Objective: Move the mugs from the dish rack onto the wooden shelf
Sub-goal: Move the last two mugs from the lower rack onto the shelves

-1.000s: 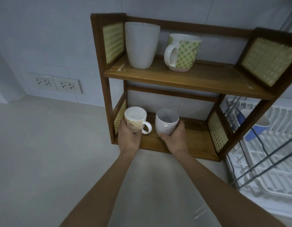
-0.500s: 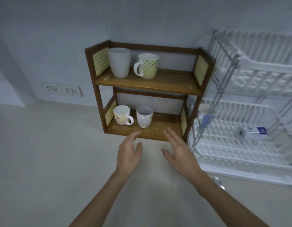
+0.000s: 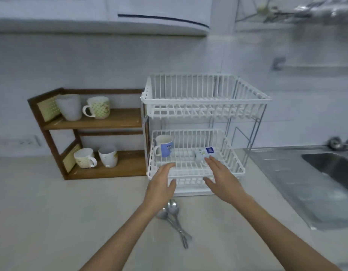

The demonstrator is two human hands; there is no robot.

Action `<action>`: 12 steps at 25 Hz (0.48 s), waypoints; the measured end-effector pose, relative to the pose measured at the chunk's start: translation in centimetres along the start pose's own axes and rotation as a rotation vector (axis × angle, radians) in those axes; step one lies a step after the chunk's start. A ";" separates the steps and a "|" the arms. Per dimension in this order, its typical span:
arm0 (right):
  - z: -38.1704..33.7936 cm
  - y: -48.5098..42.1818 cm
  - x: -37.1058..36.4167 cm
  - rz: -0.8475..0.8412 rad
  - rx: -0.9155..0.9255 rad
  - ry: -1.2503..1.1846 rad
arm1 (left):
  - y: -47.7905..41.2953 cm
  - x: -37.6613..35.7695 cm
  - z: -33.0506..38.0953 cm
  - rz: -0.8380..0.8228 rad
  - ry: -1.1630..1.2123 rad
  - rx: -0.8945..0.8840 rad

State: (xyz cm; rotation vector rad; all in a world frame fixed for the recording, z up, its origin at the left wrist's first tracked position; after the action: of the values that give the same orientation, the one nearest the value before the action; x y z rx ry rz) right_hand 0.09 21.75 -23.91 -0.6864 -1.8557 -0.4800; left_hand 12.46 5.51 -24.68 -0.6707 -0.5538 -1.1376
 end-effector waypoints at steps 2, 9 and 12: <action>2.0 0.2 1.2 -0.023 -0.051 0.009 | -1.3 -0.9 1.0 -0.019 -0.001 0.017; 5.7 -3.5 1.8 -0.111 -0.168 0.035 | -7.1 -0.1 -1.7 0.022 0.074 0.226; 6.7 -6.3 1.2 -0.148 -0.221 0.049 | -10.0 0.6 -4.5 0.082 0.138 0.327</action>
State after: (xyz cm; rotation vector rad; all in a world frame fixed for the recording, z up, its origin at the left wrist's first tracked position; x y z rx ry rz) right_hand -9.14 21.39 -25.30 -0.6791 -1.8314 -0.8007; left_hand 3.50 -0.82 -25.34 -0.3275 -0.5731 -0.9792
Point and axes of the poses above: each hand's wrist, its own y-axis away from the middle knuckle, its own x-axis out of the back of the hand, z = x × y, the point moved 6 cm from there along -y, towards the middle knuckle, and after that the axes turned 14 degrees about -z, right-handed, at the moved point
